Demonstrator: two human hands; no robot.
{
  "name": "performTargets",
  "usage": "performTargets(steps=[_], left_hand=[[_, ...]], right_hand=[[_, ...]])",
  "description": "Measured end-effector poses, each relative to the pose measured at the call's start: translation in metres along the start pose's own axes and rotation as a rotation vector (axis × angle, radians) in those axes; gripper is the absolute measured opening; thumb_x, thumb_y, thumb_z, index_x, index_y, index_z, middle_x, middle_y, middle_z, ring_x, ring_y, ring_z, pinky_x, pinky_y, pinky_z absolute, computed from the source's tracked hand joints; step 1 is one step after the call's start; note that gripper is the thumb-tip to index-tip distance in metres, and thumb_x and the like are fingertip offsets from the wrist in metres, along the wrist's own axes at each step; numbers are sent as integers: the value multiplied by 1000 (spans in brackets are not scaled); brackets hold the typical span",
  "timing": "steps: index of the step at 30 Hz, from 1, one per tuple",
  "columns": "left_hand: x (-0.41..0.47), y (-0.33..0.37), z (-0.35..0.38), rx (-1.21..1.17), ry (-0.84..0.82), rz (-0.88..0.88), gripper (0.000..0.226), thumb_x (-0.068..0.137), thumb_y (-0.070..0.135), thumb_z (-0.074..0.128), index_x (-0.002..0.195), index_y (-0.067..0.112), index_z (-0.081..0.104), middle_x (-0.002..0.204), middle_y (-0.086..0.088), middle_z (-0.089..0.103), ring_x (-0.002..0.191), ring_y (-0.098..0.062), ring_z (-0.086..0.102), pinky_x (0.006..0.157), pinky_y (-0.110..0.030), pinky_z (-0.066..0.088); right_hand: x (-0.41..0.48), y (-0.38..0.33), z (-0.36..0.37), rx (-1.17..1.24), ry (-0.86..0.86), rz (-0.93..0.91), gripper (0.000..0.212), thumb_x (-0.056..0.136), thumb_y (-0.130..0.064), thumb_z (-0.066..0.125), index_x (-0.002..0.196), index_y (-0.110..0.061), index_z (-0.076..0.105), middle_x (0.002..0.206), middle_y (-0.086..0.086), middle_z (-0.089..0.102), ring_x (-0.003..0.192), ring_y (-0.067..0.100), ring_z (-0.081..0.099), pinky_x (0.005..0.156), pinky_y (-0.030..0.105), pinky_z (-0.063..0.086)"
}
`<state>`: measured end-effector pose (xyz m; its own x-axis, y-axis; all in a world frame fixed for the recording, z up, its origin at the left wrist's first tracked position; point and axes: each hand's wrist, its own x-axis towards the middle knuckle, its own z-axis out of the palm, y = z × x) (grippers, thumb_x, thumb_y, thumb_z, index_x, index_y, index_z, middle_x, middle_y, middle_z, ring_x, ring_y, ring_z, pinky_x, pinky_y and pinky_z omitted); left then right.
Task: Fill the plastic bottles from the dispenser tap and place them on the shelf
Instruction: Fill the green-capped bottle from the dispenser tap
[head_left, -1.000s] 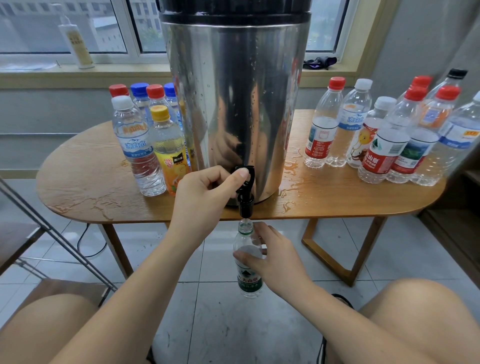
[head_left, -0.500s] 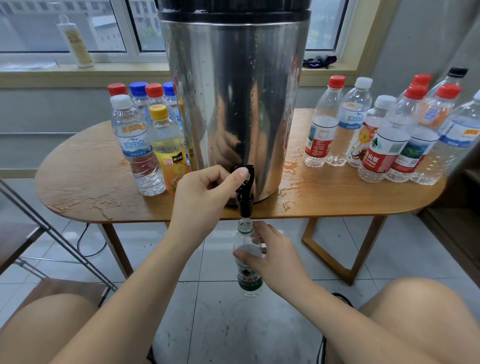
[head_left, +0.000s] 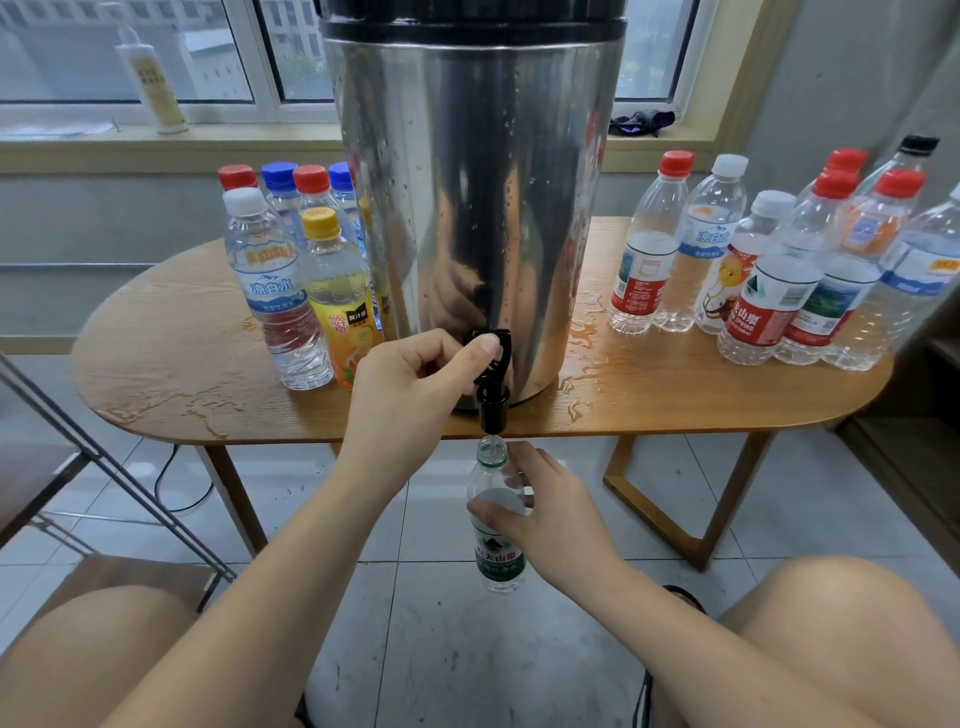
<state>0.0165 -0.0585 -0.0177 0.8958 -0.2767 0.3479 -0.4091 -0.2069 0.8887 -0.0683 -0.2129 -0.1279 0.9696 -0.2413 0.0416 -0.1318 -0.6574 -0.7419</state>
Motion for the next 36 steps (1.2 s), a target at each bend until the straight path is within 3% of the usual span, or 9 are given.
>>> performTargets(steps=[13,19,30,36], left_hand=[[1,1,-2,-21,-27,-27,44,101,48,73,68,18,72,62,0,65,66,-13,58,71,-38,51],[3,0,-4,-61,-46,-60,48,99,50,75,69,13,72,69,-23,62,64,-19,52,66,-37,43],[5,1,-7,-60,-68,-89,44,99,49,75,72,15,76,67,-11,69,67,-14,59,73,-34,51],[5,0,-8,-59,-90,-99,45,99,53,74,72,16,76,69,-15,68,67,-17,59,73,-38,50]], right_hand=[[1,2,1,1,-1,-4,63,88,-61,79,141,-37,54,131,-14,65,115,6,61,98,39,60],[1,5,3,17,9,-12,59,87,-62,78,136,-39,54,126,-16,64,114,5,61,97,41,60],[2,6,3,19,-4,-5,61,87,-63,78,137,-37,55,130,-15,64,116,6,61,98,42,60],[2,6,4,11,-2,-1,59,87,-65,78,133,-38,55,124,-15,64,114,6,61,96,41,61]])
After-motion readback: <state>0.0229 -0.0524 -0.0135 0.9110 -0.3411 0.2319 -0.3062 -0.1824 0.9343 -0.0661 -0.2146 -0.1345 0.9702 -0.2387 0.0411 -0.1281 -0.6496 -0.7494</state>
